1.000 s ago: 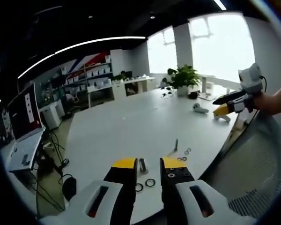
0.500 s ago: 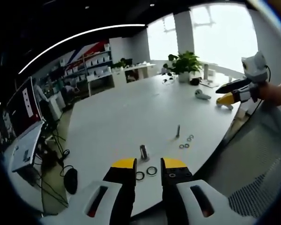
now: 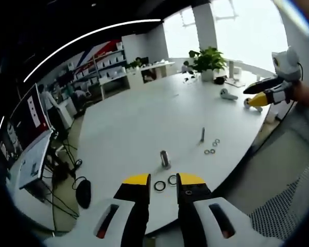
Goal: Place the washer onto the threaded stud by aligning its center hole with the stud, sliding it down to the base, and recovering from edge contact or off-axis alignment until the washer reaches the visible bottom stop.
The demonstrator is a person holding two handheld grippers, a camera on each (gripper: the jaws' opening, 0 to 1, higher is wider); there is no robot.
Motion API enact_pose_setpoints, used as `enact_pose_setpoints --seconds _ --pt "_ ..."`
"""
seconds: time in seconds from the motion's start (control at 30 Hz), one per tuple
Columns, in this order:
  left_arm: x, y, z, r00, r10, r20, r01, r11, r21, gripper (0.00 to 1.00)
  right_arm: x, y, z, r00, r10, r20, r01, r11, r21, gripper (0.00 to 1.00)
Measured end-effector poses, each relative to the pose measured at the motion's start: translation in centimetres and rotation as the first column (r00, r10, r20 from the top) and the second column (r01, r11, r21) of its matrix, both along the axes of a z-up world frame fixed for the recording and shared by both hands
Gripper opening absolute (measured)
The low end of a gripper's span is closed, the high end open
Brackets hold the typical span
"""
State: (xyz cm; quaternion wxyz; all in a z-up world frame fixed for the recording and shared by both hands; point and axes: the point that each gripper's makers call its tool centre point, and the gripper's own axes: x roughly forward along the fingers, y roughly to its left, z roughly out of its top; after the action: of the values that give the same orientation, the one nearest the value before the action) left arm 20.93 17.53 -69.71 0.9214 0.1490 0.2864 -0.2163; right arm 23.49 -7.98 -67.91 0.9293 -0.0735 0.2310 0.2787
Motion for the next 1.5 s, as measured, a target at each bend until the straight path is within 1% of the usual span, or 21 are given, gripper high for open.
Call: enact_pose_setpoints --seconds 0.1,0.17,0.23,0.3,0.37,0.5,0.6,0.63,0.67,0.73,0.8,0.87,0.93,0.97,1.07,1.13,1.2,1.23,1.3,1.4,1.5 --pt "-0.1 0.2 -0.8 0.999 0.000 -0.034 0.001 1.000 0.024 0.17 -0.1 0.3 0.0 1.000 0.013 0.002 -0.013 1.000 -0.007 0.42" --pt "-0.2 0.3 -1.0 0.999 -0.006 -0.039 0.007 0.999 0.035 0.17 -0.1 0.6 0.0 1.000 0.019 -0.001 -0.019 1.000 -0.009 0.42" --pt "-0.2 0.5 -1.1 0.999 -0.001 -0.046 0.003 1.000 0.030 0.17 -0.2 0.7 -0.2 1.000 0.025 -0.006 -0.025 1.000 -0.017 0.42" --pt "-0.2 0.6 -0.9 0.999 0.007 -0.039 -0.005 1.000 0.030 0.17 -0.3 0.7 -0.3 1.000 0.030 -0.010 -0.030 0.999 -0.021 0.42" --pt "-0.1 0.8 -0.4 1.000 0.016 -0.014 -0.015 1.000 0.020 0.15 -0.4 0.8 -0.3 1.000 0.029 -0.009 -0.029 0.999 -0.020 0.41" --pt "0.1 1.2 -0.1 0.999 0.037 -0.006 -0.037 0.999 0.010 0.14 -0.4 0.8 -0.4 0.999 0.033 -0.013 -0.033 0.999 -0.028 0.41" --pt "0.1 0.9 -0.4 1.000 0.024 -0.016 -0.024 1.000 0.011 0.15 -0.4 0.7 -0.6 0.999 0.029 -0.016 -0.029 0.999 -0.031 0.41" --pt "0.1 0.5 -0.6 0.999 -0.023 -0.026 0.024 0.999 0.030 0.15 -0.3 0.7 -0.6 1.000 0.017 -0.022 -0.017 1.000 -0.017 0.41" --pt "0.3 0.5 -0.7 1.000 -0.013 -0.027 0.014 1.000 0.028 0.16 -0.5 0.8 -0.7 0.999 0.014 -0.038 -0.015 1.000 -0.015 0.41" --pt "0.3 1.0 -1.2 0.999 0.001 -0.053 0.001 1.000 0.023 0.18 -0.5 1.2 -0.6 1.000 0.027 -0.012 -0.028 0.999 -0.040 0.41" --pt "0.2 1.3 -1.3 0.999 0.001 -0.051 0.000 1.000 0.023 0.18 -0.8 1.5 -0.8 0.999 0.036 -0.023 -0.037 0.999 -0.039 0.41" --pt "0.3 1.4 -1.0 0.999 0.006 -0.043 -0.005 1.000 0.025 0.17 -0.9 1.6 -0.6 0.999 0.045 -0.012 -0.045 0.998 -0.048 0.40" --pt "0.3 1.3 -1.0 0.999 0.011 -0.039 -0.010 1.000 0.022 0.17 -0.7 1.2 -0.5 0.999 0.035 -0.008 -0.036 0.998 -0.042 0.39" --pt "0.3 1.2 -1.0 0.999 0.009 -0.040 -0.008 1.000 0.023 0.17 -0.6 0.9 -0.6 1.000 0.019 -0.021 -0.020 0.999 -0.028 0.39" --pt "0.1 0.9 -1.6 0.998 -0.013 -0.064 0.016 0.999 0.044 0.17 -0.7 0.8 -0.9 0.999 0.015 -0.037 -0.016 1.000 -0.023 0.39" --pt "-0.2 0.6 -1.7 0.997 -0.012 -0.073 0.015 0.999 0.038 0.18 -0.6 0.9 -0.6 0.999 0.030 -0.013 -0.031 0.999 -0.041 0.39" --pt "-0.4 0.5 -1.7 0.997 -0.025 -0.067 0.029 0.998 0.059 0.17 -0.8 0.7 -0.8 0.999 0.016 -0.037 -0.017 1.000 -0.017 0.39" --pt "-0.5 0.5 -1.9 0.996 -0.026 -0.081 0.031 0.998 0.062 0.18 -0.9 0.7 -1.0 0.999 0.016 -0.043 -0.017 1.000 -0.019 0.39" --pt "-0.6 0.5 -2.3 0.994 -0.026 -0.103 0.032 0.998 0.061 0.18 -1.0 0.7 -1.2 0.998 0.020 -0.053 -0.021 1.000 -0.023 0.39" --pt "-0.7 0.4 -2.6 0.992 -0.032 -0.122 0.039 0.998 0.056 0.18 -1.0 0.8 -0.7 0.999 0.018 -0.045 -0.019 1.000 -0.005 0.39" --pt "-0.8 0.4 -2.8 0.988 -0.031 -0.152 0.038 0.998 0.043 0.18 -1.2 0.9 -0.9 0.998 0.026 -0.054 -0.026 1.000 -0.006 0.39"
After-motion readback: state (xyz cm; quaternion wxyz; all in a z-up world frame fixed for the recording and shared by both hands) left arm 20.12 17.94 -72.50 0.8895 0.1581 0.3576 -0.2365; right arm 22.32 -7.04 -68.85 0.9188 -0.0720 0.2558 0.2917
